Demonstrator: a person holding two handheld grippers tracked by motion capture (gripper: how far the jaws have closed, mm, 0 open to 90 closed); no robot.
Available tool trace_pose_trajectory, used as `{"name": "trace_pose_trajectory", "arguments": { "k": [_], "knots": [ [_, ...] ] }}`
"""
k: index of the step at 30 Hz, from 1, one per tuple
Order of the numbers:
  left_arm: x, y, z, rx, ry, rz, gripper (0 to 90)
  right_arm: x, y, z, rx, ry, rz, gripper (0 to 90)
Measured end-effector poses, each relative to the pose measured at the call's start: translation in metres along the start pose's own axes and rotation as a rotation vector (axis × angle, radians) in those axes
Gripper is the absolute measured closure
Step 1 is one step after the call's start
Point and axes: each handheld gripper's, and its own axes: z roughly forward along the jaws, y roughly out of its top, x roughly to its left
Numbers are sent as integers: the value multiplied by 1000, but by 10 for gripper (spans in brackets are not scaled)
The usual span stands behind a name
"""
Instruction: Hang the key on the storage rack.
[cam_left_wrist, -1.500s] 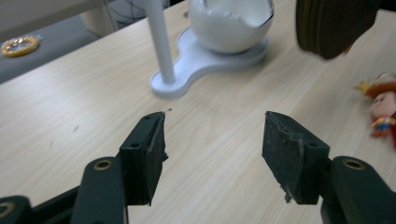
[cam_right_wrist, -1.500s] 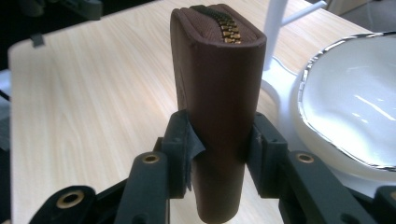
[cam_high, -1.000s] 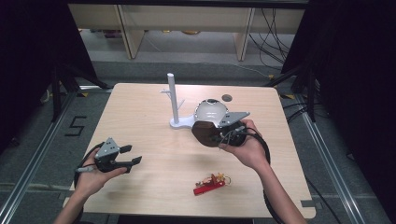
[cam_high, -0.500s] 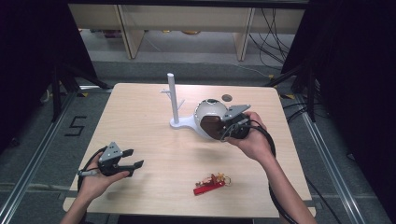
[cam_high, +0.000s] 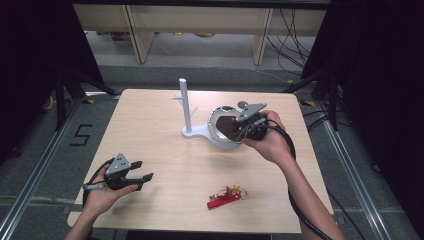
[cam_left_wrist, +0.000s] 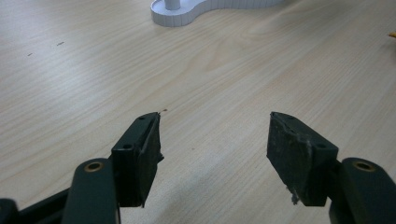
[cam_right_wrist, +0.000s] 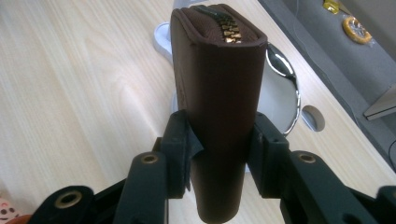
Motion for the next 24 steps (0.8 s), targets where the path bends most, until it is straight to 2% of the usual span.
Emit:
{"name": "trace_pose_trajectory", "arguments": {
  "k": [1, 5, 6, 8, 10, 12, 14, 15, 24],
  "knots": [
    [0, 0, 0, 11, 9, 1, 345, -2, 1, 1, 2, -4, -4, 642],
    [-1, -1, 1, 3, -2, -1, 345, -6, 6, 2, 10, -19, -3, 642],
    [-1, 0, 1, 3, -1, 0, 344, -9, 7, 3, 8, -23, -22, 642],
    [0, 0, 0, 2, 0, -1, 344, -9, 8, 4, 10, -25, -17, 642],
    [0, 0, 0, -1, 1, -3, 344, -13, 9, 6, 14, -40, -43, 641],
    [0, 1, 0, -5, 2, -4, 343, -14, 10, 6, 18, -30, -34, 641],
    [0, 1, 0, -8, 1, -7, 342, -16, 11, 6, 23, -46, -28, 641],
    [0, 0, 0, -6, 2, -7, 342, -19, 12, 7, 16, -50, -50, 641],
    [-1, 0, 1, -2, -2, -7, 342, -24, 19, 12, 25, -54, -63, 640]
  ]
}}
